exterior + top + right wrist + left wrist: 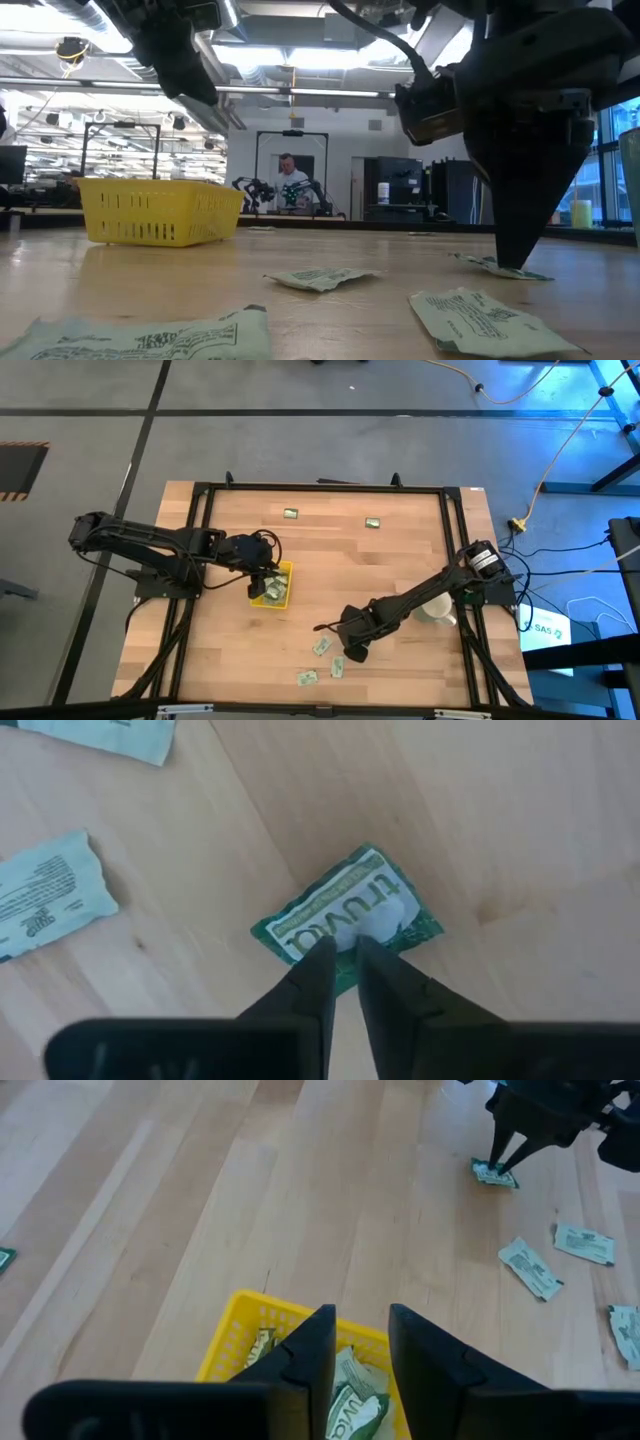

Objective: Pick and place Stevia / Truvia into bins
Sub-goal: Put the green packet into the yellow bin

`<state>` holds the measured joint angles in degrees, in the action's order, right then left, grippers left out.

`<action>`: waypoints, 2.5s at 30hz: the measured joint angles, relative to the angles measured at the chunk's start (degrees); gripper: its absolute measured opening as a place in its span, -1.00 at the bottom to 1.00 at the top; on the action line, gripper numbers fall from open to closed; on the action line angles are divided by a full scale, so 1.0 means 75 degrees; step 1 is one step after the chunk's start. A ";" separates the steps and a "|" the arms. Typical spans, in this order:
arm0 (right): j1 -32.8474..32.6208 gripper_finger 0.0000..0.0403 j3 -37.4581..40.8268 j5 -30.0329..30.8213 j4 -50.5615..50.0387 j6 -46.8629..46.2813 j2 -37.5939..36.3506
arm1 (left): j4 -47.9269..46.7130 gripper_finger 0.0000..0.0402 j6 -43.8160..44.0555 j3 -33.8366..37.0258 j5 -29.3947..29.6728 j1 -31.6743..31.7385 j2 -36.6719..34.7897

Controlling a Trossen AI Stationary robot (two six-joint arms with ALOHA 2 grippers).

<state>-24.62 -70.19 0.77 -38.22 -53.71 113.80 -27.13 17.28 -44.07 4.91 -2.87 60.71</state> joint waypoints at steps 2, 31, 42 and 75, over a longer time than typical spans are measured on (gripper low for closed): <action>-0.0003 -0.76 0.0003 0.0040 -0.0002 -0.0019 0.0006 | -0.0001 -0.56 0.0000 0.0000 0.0000 0.0000 0.0002; 0.0239 -0.99 -0.3596 0.0628 -0.1880 0.2032 0.0120 | 0.1214 -0.47 -0.3535 -0.0003 0.0008 -0.0419 0.0003; 0.0687 -1.00 -0.5936 0.0558 -0.0996 0.4033 0.0076 | 0.3009 -0.34 -0.7272 -0.0003 -0.0387 -0.1827 0.0006; 0.1019 -1.00 -0.6108 -0.0263 -0.0243 0.4004 0.0076 | 0.3870 -0.94 -0.7548 -0.0003 0.0043 -0.2868 0.0006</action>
<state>-16.97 -116.01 -1.20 -40.04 -23.68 114.37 1.89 -39.33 -44.10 5.23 -24.38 60.75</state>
